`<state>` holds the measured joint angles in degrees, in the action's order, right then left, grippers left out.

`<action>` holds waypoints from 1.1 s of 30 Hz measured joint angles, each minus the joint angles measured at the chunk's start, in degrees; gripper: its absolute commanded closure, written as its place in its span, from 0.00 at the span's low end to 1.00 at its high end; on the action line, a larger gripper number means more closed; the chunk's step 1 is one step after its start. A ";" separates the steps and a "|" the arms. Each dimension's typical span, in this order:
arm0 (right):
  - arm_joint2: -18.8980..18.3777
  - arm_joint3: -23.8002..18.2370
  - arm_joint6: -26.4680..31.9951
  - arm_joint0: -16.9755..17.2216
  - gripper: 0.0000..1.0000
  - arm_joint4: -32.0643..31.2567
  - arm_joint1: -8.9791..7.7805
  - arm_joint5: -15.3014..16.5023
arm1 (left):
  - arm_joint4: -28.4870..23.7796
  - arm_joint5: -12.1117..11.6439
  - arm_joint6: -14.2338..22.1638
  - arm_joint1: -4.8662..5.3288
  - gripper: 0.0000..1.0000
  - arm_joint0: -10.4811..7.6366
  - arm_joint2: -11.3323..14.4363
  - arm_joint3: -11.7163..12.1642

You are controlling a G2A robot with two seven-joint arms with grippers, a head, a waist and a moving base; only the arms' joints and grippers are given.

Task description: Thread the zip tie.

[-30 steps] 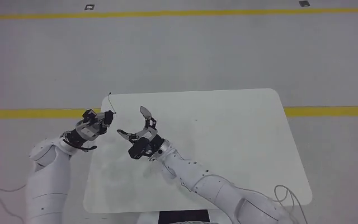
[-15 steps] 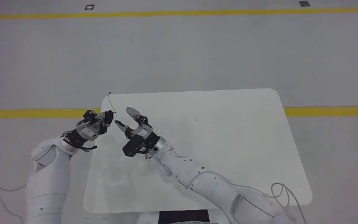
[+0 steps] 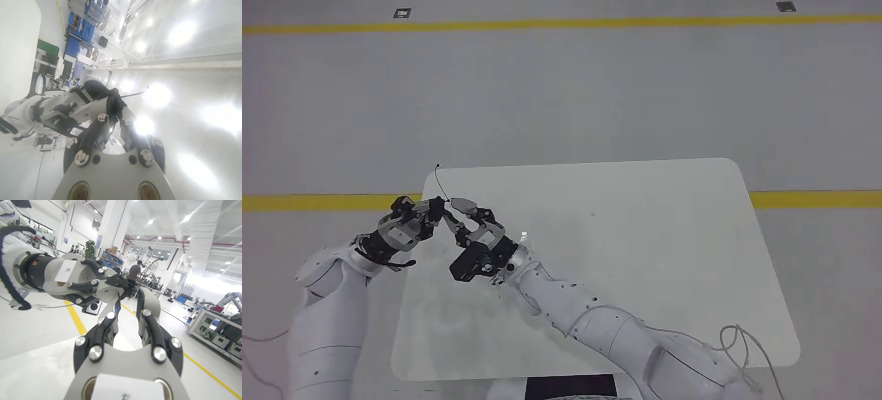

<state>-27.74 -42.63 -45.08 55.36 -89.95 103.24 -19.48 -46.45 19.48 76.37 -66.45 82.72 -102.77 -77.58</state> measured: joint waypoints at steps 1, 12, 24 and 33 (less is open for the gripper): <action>-0.06 0.23 -0.14 -0.05 0.78 0.00 0.13 0.00 | 0.00 0.00 0.00 0.00 1.00 0.00 0.00 0.00; -1.46 2.23 -2.10 -0.27 0.91 0.00 1.29 0.00 | 0.00 0.00 0.00 0.00 1.00 0.00 0.00 0.00; -2.48 3.88 -3.32 0.20 1.00 0.00 1.65 0.00 | 0.00 0.00 0.00 0.00 1.00 0.00 0.00 0.00; -2.75 5.62 -2.11 0.50 1.00 0.00 1.42 0.00 | 0.00 0.00 0.00 0.00 1.00 0.00 0.00 0.00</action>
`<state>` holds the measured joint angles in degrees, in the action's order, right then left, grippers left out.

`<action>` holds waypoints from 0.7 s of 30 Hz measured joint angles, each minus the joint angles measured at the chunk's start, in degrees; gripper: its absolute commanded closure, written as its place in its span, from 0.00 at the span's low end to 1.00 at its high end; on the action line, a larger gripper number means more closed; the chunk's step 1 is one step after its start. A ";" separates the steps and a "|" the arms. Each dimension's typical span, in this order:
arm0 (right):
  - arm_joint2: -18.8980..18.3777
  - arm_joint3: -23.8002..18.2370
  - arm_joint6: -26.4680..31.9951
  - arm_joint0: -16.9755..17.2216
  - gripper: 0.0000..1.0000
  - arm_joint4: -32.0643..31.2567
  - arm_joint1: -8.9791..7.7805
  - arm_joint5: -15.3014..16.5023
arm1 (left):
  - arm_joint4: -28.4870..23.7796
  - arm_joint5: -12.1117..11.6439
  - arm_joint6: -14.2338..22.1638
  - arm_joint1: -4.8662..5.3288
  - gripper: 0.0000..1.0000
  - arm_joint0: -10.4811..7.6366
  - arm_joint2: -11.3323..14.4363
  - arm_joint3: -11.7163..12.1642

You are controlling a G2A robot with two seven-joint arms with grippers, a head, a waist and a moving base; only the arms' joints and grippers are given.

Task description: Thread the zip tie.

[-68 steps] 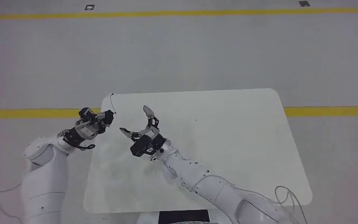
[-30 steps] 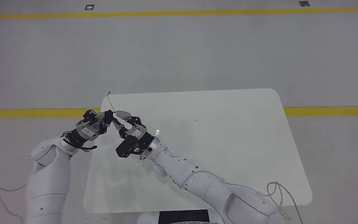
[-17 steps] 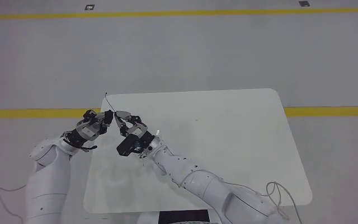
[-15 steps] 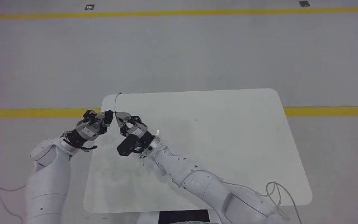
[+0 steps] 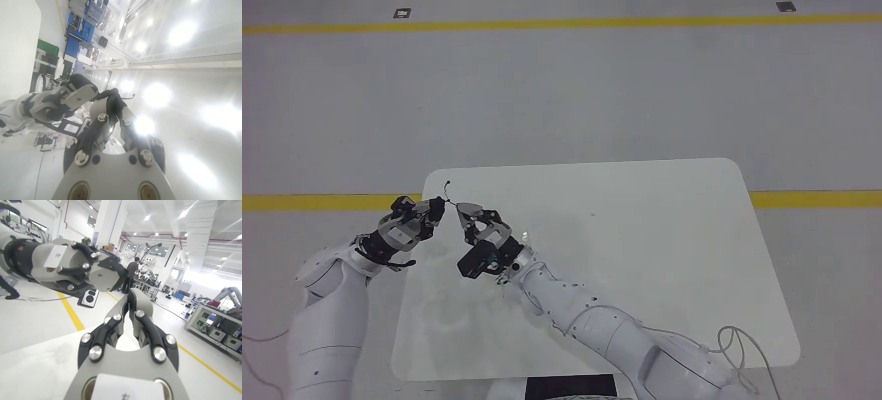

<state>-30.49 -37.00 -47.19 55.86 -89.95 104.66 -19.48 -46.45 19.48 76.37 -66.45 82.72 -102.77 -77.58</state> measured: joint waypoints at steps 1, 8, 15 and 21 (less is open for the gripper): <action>0.06 0.38 0.40 0.02 1.00 0.00 -0.04 0.00 | 0.00 0.00 0.00 0.00 1.00 0.00 0.00 0.00; 1.25 3.04 5.53 0.24 1.00 0.00 -0.09 0.00 | 0.00 0.00 0.00 0.00 1.00 0.00 0.00 0.00; 1.99 4.17 6.71 0.17 1.00 0.00 -0.15 0.00 | 0.00 0.00 0.00 0.00 1.00 0.00 0.00 0.00; -1.64 3.56 5.34 1.82 0.00 0.05 -0.56 0.00 | 0.00 0.00 0.00 0.00 1.00 0.00 0.00 0.00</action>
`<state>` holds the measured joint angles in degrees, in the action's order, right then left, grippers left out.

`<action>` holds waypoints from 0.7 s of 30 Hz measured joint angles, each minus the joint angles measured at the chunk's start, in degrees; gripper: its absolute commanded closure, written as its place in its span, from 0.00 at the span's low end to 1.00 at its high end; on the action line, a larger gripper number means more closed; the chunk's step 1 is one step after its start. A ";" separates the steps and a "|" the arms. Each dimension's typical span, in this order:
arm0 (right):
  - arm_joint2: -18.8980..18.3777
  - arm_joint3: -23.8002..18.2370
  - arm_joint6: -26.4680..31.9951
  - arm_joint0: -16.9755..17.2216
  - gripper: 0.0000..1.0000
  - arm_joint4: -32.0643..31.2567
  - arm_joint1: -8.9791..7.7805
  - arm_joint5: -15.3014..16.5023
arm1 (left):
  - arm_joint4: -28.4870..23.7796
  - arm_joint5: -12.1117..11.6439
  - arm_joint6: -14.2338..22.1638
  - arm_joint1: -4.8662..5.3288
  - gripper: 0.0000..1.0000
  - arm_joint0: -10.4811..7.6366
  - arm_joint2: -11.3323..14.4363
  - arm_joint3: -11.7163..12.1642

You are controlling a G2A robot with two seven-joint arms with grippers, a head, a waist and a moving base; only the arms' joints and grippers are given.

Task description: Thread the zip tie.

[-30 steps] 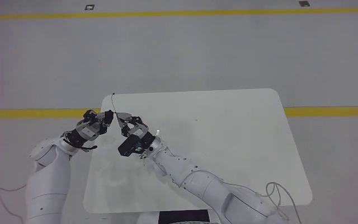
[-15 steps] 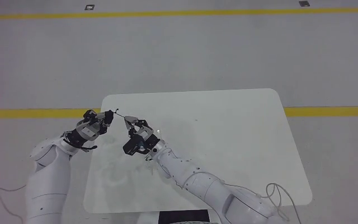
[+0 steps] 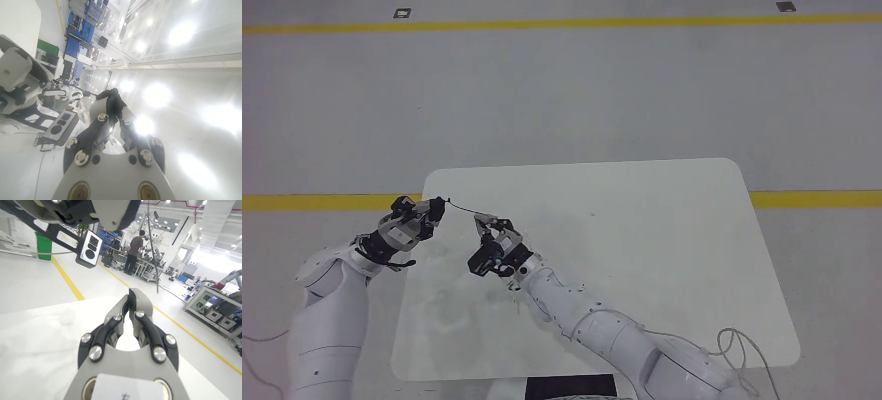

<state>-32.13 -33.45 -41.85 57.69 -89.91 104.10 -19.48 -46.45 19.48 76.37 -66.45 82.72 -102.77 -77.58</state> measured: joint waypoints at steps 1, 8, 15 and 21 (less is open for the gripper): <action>-1.21 -0.39 -1.09 0.53 0.00 0.14 -0.22 0.00 | 0.00 0.00 0.00 0.00 1.00 0.00 0.00 0.00; -9.51 -6.50 -9.53 4.67 0.00 1.64 -3.70 3.98 | 0.00 0.00 0.00 0.00 1.00 0.00 0.00 0.00; -18.70 -23.62 -13.15 11.85 0.00 2.35 -9.39 22.15 | 0.00 0.00 0.00 0.00 1.00 0.00 0.00 0.00; -18.70 -23.62 -13.00 11.82 0.00 2.34 -9.47 22.24 | 0.00 0.00 0.00 0.00 1.00 0.00 0.00 0.00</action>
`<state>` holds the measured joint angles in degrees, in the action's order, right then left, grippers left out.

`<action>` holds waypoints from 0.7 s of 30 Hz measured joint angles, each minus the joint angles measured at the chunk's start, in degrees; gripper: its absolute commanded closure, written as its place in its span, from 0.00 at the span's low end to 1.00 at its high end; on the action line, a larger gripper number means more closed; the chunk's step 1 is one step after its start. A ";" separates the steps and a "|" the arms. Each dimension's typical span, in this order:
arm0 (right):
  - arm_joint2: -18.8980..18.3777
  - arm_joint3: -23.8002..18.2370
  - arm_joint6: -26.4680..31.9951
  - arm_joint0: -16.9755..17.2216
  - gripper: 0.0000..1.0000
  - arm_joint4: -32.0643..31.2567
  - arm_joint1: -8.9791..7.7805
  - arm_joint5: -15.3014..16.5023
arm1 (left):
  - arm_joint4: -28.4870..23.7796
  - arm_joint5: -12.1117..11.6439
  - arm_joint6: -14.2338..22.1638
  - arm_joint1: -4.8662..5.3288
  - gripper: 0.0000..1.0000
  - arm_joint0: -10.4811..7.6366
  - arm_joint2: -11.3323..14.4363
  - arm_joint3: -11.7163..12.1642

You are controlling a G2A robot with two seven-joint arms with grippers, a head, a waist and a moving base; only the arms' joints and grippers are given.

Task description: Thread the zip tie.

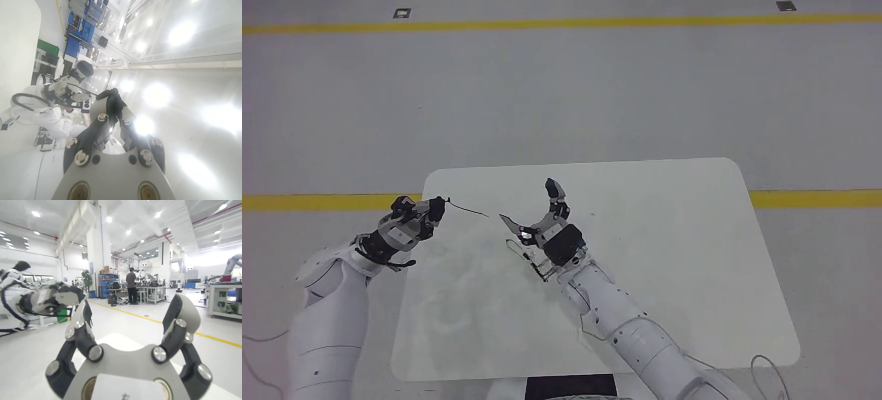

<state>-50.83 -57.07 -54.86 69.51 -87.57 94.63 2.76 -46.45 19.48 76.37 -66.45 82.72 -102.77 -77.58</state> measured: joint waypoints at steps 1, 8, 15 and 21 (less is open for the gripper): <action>0.00 -0.02 0.00 0.00 0.00 0.00 0.00 -0.04 | 0.00 0.00 0.00 0.00 1.00 0.00 0.00 0.00; -1.52 -2.57 -1.09 1.39 0.00 3.48 -0.29 3.11 | 0.00 0.00 0.00 0.00 1.00 0.00 0.00 0.00; -6.90 -10.19 -2.56 6.15 0.00 13.36 -2.62 17.29 | 0.00 0.00 0.00 0.00 1.00 0.00 0.00 0.00; -4.48 -17.33 -0.45 7.97 0.00 22.68 -5.53 16.70 | 0.00 0.00 0.00 0.00 1.00 0.00 0.00 0.00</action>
<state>-55.31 -74.40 -55.31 77.48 -64.88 89.10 19.46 -46.45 19.48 76.37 -66.45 82.72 -102.77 -77.58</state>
